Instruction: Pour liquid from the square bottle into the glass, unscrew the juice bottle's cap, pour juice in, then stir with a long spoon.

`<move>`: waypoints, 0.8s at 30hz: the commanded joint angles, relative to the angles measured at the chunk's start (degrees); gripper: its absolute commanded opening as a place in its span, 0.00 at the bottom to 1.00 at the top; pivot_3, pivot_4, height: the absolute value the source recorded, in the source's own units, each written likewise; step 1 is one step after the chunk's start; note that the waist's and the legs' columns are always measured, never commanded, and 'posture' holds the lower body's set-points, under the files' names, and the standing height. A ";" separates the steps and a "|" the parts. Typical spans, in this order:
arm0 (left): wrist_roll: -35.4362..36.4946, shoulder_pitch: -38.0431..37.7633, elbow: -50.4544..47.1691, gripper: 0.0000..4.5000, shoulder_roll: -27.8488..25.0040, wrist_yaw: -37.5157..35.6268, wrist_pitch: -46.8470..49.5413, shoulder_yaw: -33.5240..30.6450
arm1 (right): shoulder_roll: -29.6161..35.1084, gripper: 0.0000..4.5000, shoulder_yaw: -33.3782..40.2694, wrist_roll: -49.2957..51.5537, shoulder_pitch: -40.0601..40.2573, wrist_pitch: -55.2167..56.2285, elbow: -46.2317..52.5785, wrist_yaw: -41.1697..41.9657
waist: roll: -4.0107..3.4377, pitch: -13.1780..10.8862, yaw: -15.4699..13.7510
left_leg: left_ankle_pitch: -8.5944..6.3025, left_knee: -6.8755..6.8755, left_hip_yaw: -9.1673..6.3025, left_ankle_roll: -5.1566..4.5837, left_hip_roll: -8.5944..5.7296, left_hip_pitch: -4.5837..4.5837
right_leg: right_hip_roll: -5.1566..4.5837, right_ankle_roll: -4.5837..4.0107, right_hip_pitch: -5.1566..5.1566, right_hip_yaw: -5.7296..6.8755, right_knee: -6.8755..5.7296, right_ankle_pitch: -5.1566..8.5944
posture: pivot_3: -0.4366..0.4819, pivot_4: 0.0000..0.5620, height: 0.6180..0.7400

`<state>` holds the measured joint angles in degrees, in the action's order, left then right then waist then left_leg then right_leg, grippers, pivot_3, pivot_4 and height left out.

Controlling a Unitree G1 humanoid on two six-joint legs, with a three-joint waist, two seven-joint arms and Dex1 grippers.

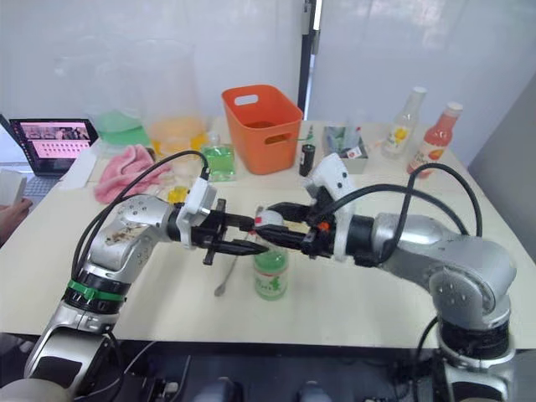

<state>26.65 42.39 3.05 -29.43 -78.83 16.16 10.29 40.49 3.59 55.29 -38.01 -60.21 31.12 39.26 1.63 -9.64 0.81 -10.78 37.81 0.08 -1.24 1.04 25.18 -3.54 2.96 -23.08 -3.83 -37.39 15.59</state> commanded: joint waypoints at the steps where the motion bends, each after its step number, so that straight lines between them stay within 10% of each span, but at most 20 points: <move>1: -1.92 0.76 1.11 0.34 -0.76 1.11 0.06 -0.36 | 3.63 0.37 -6.98 -6.31 -4.58 10.44 -9.24 20.12 | -0.02 -0.01 0.10 | 0.00 -0.01 0.04 0.00 0.03 0.00 | 0.03 0.00 0.01 -0.01 0.12 0.00 | 0.48 0.27 0.99; 9: -1.71 0.55 0.16 0.34 -1.07 1.85 0.69 -0.64 | 2.22 0.37 -14.14 -15.91 -15.06 19.23 -25.63 34.59 | -0.02 -0.01 -0.19 | 0.00 -0.05 0.06 0.00 0.13 0.01 | 0.11 -0.01 -0.01 -0.03 0.17 -0.01 | 0.48 0.27 0.99; 24: -1.52 -0.32 -0.45 0.34 -1.11 1.84 1.05 -0.58 | -2.50 0.37 -2.23 -5.87 -17.44 10.77 -19.08 26.21 | -0.03 -0.01 -0.12 | -0.01 -0.04 -0.20 0.01 0.02 0.01 | -0.02 -0.02 -0.10 -0.04 -0.18 -0.02 | 0.48 0.27 0.99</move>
<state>26.63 42.35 3.00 -30.07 -77.71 17.40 9.66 37.85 -1.27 47.37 -54.24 -48.72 10.10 66.66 1.60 -9.66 0.69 -10.78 37.78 -0.12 -1.23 1.06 25.19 -3.56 2.94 -23.20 -3.88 -37.57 15.57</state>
